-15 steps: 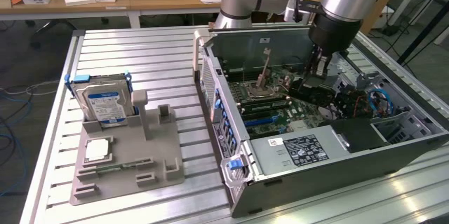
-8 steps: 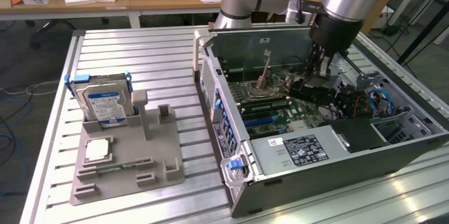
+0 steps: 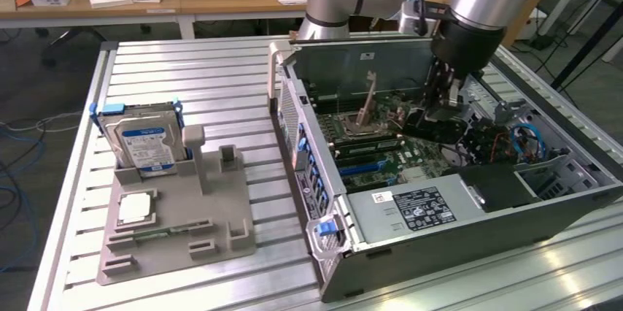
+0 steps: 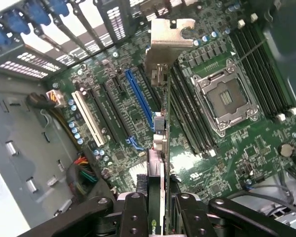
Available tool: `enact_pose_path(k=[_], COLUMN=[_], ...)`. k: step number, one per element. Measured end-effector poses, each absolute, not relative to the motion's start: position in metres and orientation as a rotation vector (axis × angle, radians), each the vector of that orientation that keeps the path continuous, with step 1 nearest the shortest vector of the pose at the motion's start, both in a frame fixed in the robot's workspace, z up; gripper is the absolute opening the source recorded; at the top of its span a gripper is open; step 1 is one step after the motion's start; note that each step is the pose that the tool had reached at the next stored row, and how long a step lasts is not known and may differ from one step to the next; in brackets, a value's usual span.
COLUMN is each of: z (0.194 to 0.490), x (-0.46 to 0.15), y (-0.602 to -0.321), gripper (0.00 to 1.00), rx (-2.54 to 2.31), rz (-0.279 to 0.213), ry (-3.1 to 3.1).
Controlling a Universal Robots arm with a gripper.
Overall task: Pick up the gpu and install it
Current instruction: 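Insert the gpu into the slot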
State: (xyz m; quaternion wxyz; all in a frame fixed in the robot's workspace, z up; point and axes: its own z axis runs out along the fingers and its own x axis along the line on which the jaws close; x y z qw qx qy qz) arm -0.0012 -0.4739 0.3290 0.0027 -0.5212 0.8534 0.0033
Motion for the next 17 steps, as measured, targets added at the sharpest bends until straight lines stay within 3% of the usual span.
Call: enact_pose_path(k=[17], z=[0.3290], x=[0.0036], y=[-0.4739], gripper=[0.27], rx=[-1.864], rz=[0.017], ry=[2.530])
